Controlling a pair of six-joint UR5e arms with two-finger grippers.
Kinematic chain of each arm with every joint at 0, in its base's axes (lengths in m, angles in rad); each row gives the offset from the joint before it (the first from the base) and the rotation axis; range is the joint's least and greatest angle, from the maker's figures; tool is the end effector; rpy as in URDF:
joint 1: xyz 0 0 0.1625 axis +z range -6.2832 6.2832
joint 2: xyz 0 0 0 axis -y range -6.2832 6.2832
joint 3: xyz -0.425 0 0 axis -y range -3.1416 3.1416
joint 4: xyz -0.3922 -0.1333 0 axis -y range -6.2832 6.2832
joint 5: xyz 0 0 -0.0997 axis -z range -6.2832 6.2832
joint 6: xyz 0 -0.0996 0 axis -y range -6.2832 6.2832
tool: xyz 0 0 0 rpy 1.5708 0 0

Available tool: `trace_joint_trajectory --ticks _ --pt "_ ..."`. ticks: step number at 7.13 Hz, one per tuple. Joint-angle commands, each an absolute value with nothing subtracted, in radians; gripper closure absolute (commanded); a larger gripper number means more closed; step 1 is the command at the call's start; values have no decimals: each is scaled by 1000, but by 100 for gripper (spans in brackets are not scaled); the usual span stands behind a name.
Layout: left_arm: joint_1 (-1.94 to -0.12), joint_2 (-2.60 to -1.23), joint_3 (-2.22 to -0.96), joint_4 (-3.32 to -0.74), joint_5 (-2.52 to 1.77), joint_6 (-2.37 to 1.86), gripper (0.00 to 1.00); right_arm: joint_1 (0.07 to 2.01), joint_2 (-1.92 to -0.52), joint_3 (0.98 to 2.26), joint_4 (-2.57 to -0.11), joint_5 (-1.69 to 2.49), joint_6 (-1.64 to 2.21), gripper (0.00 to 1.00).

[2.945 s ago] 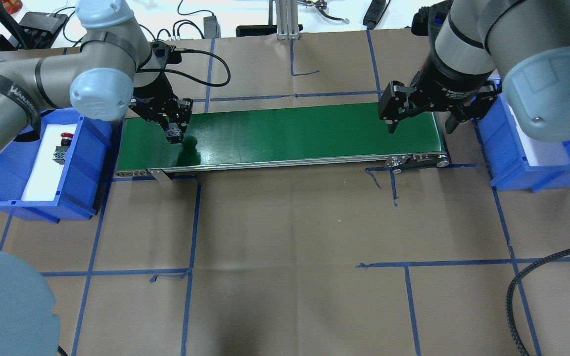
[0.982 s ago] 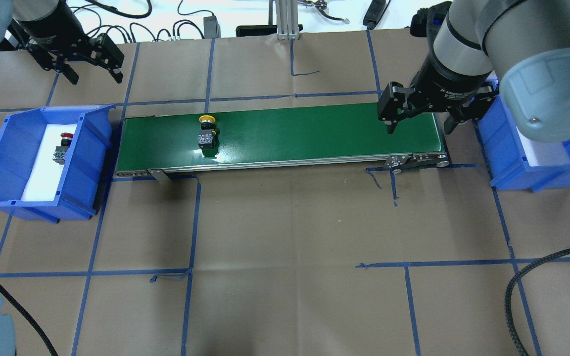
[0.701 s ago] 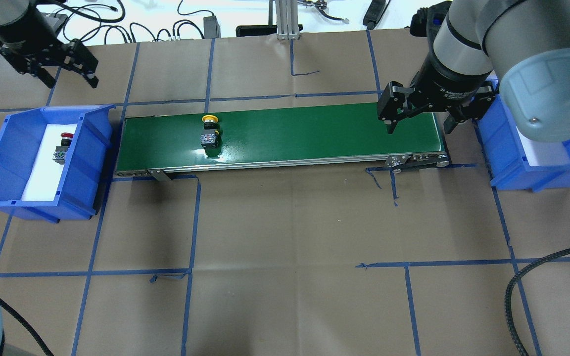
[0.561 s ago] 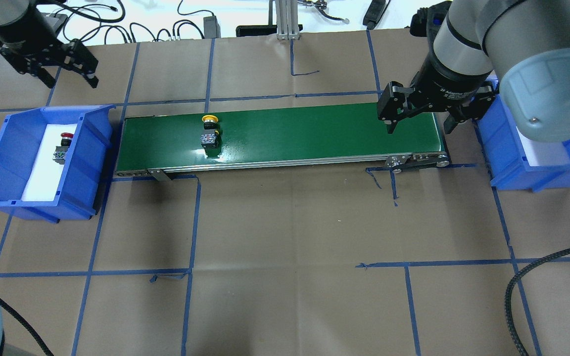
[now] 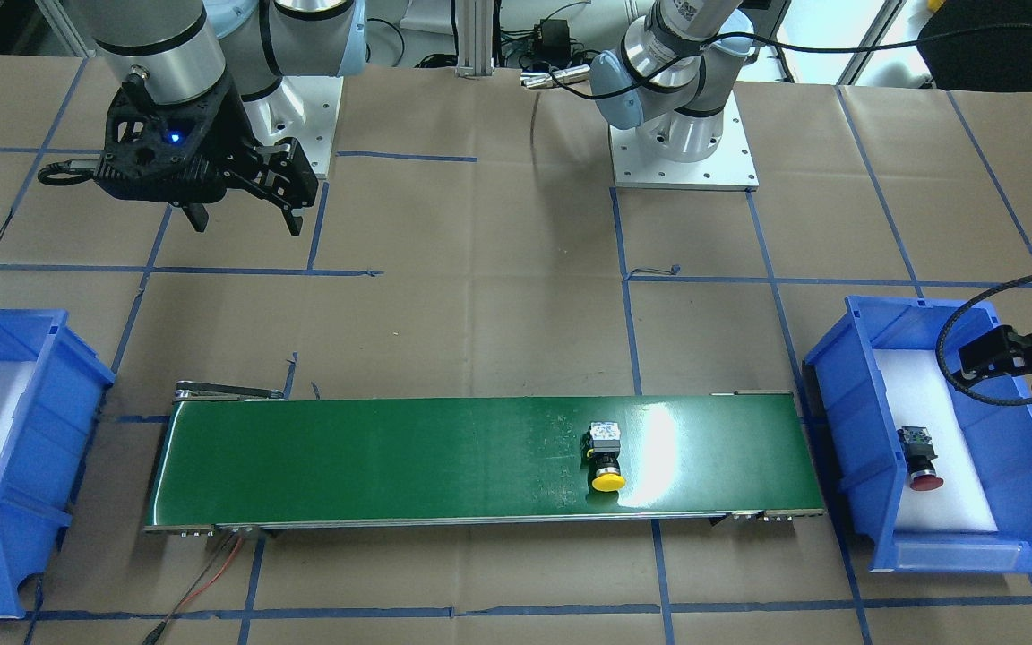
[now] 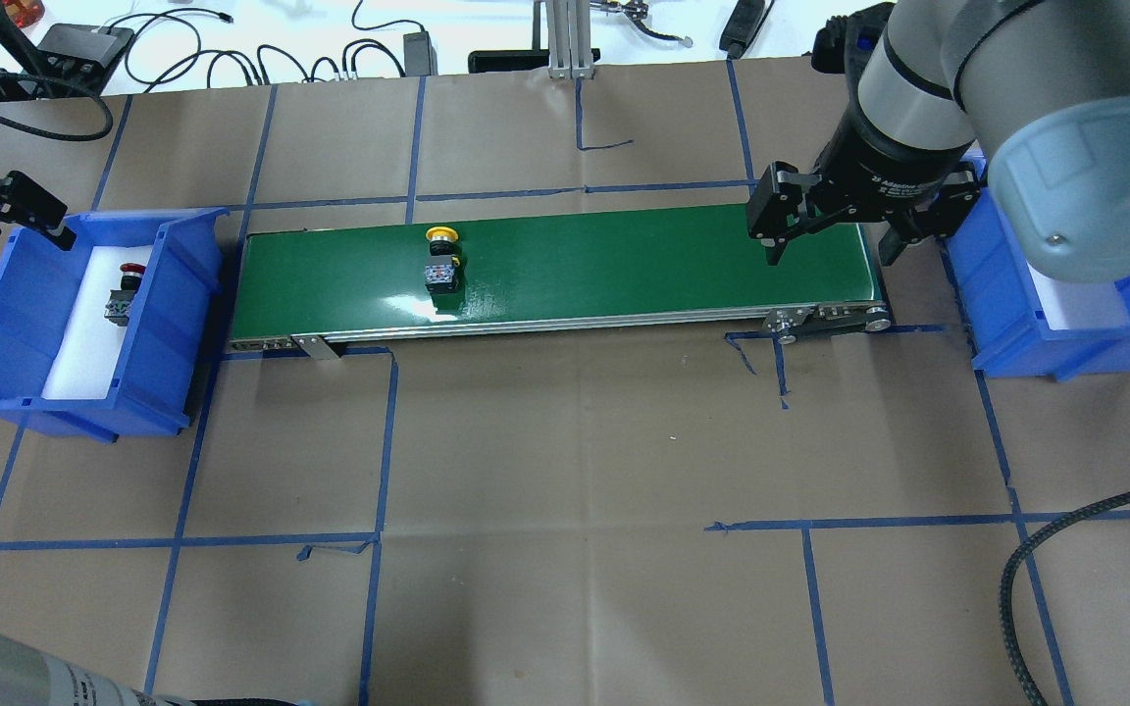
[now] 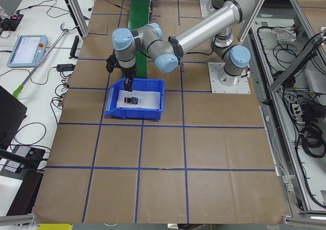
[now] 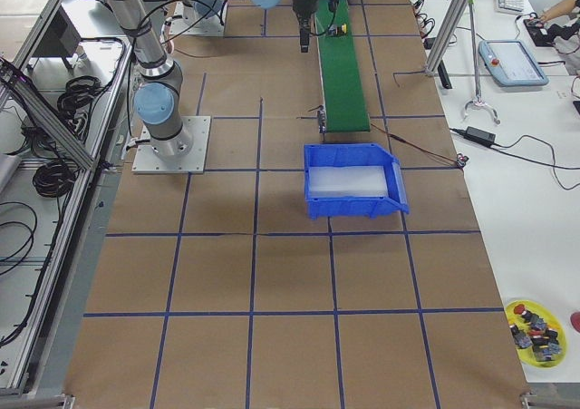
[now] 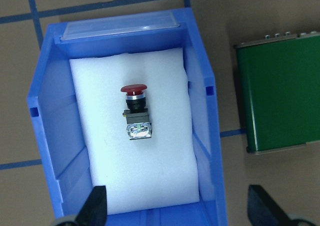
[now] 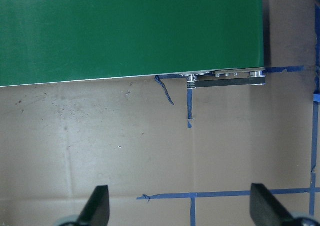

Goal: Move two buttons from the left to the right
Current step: 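Move the left gripper back into the bin and grasp the red button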

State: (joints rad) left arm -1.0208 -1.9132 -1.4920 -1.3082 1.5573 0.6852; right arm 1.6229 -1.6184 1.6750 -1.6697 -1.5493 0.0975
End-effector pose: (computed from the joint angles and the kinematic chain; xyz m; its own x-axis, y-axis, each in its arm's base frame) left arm 0.2098 -0.5997 0.3609 -0.9908 0.1348 0.0111 0.1347 0.9909 -0.0078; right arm 0.1600 -0.4675 0.4696 -0.9987 0.0444 -0.0255 0.0454 0.9982 -0.0400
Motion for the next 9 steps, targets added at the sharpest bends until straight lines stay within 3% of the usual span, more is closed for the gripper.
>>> trace_joint_trajectory --ticks 1,4,9 --pt "-1020 -1933 -1537 -1223 1560 672 1 1623 -1618 1675 -1672 -1549 97 0" --pt "-1022 -1974 -1638 -1075 1536 670 3 1623 -1611 1675 -1672 -1549 98 0" --pt "-1016 -2101 -1629 -940 1534 673 3 1623 -1608 1674 -1672 -1549 98 0"
